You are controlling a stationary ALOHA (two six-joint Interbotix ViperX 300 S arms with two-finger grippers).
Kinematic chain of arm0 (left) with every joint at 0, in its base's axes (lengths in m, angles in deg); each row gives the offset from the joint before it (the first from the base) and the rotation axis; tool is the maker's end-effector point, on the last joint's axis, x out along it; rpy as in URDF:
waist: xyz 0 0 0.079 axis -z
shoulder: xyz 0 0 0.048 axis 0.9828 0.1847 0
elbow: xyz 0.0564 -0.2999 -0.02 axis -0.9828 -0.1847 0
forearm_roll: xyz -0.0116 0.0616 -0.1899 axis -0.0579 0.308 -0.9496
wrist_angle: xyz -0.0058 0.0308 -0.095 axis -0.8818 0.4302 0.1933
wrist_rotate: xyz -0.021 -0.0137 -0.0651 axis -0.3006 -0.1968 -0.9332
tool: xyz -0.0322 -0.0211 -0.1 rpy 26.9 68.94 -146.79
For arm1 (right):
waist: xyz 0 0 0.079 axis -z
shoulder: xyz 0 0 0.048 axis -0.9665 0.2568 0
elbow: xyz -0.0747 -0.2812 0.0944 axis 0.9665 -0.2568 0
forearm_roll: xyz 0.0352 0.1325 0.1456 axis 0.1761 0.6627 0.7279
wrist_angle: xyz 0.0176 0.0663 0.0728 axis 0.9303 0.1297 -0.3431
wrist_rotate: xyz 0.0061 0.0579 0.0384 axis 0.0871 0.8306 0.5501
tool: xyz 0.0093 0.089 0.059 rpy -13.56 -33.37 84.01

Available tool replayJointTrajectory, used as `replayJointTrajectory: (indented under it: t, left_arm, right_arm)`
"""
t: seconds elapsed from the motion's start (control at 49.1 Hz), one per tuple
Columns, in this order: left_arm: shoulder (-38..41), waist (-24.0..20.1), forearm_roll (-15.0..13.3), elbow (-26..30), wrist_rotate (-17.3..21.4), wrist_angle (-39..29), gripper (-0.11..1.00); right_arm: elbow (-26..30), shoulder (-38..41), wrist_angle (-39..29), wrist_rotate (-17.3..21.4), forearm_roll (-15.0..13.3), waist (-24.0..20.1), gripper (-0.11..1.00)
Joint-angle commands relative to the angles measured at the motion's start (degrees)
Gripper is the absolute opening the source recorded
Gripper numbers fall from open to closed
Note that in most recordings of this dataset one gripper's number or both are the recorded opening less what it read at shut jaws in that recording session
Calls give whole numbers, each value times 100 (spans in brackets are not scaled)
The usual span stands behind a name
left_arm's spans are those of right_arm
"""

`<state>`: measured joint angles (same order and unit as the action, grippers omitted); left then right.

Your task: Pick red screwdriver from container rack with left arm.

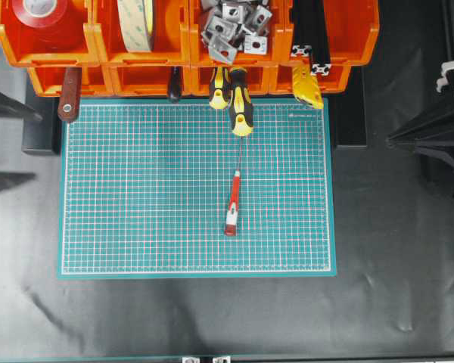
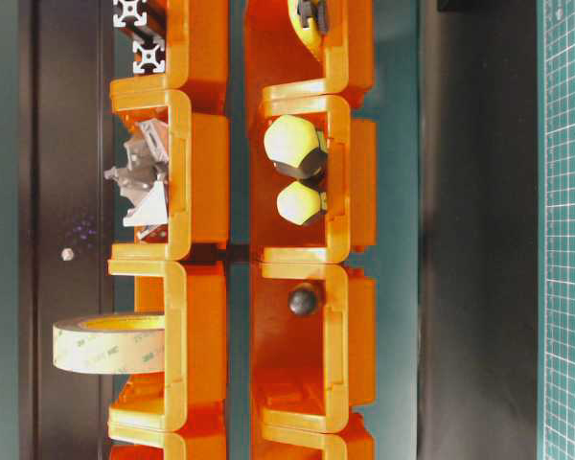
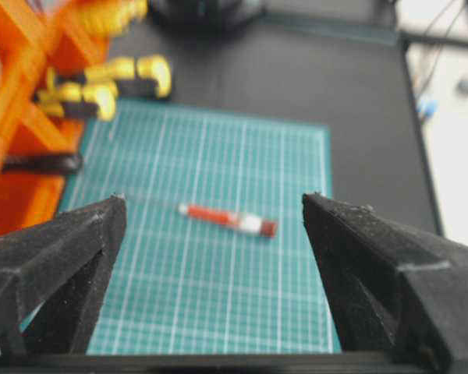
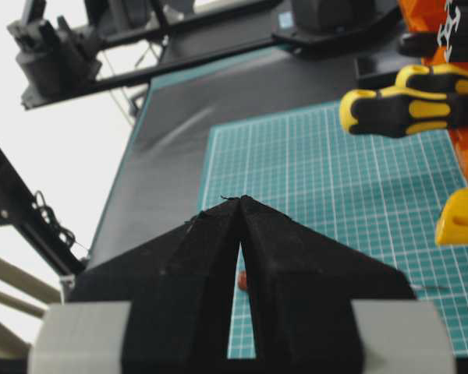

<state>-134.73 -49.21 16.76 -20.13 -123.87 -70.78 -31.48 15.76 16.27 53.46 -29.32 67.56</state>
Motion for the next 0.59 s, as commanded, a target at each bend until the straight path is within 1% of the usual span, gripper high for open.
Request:
replayJointTrajectory:
  t: [0.0, 0.183, 0.57]
  left_arm:
    - [-334, 0, 18, 44, 193, 44, 88]
    - [-773, -26, 18, -105, 510, 44, 88]
    - [-1450, -44, 18, -492, 527, 149, 85]
  right_arm:
    - [149, 35, 176, 0, 18, 9, 0]
    - [149, 35, 316, 0, 18, 9, 0]
    - [149, 35, 527, -9, 18, 26, 0]
